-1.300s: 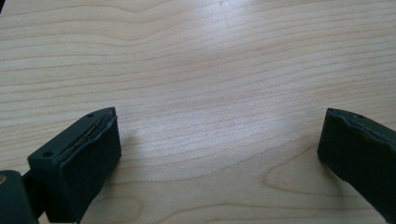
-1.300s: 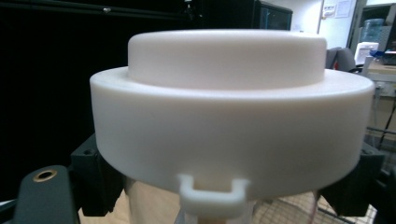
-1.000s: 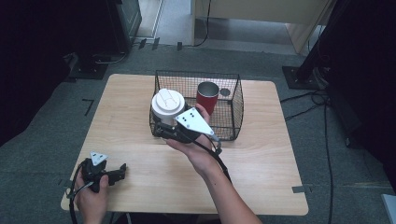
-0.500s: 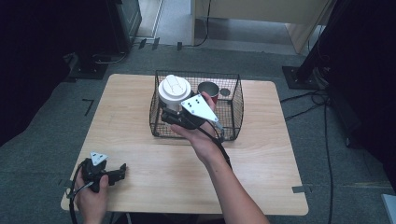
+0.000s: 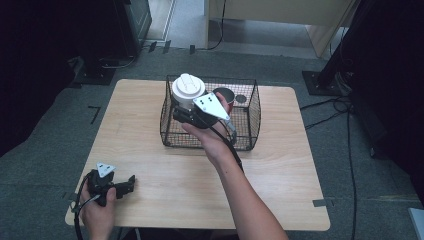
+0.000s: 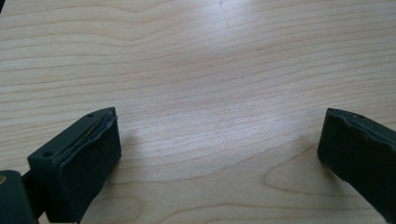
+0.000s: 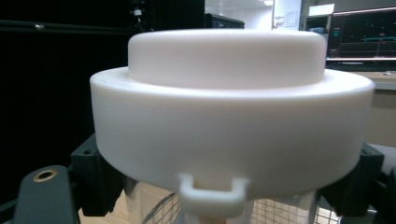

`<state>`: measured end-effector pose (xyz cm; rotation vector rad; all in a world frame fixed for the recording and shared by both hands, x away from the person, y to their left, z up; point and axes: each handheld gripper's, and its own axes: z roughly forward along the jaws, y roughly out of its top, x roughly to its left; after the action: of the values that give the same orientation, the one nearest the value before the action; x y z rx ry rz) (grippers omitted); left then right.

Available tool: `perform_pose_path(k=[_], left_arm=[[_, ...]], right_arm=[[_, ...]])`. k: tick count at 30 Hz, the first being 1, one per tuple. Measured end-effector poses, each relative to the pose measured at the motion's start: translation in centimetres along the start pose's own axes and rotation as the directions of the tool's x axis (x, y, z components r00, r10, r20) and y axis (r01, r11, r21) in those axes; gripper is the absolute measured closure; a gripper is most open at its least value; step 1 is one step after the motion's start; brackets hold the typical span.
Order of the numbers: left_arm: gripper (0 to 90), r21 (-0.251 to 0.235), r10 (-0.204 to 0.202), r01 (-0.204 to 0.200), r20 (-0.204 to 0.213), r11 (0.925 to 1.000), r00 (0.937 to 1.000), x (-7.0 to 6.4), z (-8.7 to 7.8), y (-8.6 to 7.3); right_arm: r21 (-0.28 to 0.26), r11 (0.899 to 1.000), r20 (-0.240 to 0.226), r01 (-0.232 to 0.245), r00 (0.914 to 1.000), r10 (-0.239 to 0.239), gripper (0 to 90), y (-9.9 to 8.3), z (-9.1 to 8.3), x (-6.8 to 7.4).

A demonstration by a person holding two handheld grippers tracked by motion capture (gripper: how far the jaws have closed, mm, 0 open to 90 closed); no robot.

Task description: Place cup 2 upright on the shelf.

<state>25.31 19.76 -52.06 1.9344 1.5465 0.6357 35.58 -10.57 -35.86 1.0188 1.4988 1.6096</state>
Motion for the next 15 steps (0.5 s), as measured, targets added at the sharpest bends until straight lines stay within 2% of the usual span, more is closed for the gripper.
perform_pose_path(k=[9, 12, 15], left_arm=[[0.0, 0.0, -0.001, 0.001, 0.0, 1.0, 1.0, 0.0, 0.0, 0.0], [0.0, 0.0, 0.0, 0.0, 0.0, 1.0, 1.0, 0.0, 0.0, 0.0], [0.0, 0.001, 0.001, -0.001, 0.0, 1.0, 1.0, 0.0, 0.0, 0.0]], right_arm=[[0.019, 1.0, 0.041, 0.006, 0.9991, -0.007, 15.8, -1.0, 1.8, -0.8], [0.024, 1.0, 0.052, -0.005, 0.9987, 0.003, 15.8, -1.4, 2.4, -1.0], [0.033, 0.999, 0.062, 0.007, 0.998, -0.009, 15.9, -2.0, 2.9, -1.3]])
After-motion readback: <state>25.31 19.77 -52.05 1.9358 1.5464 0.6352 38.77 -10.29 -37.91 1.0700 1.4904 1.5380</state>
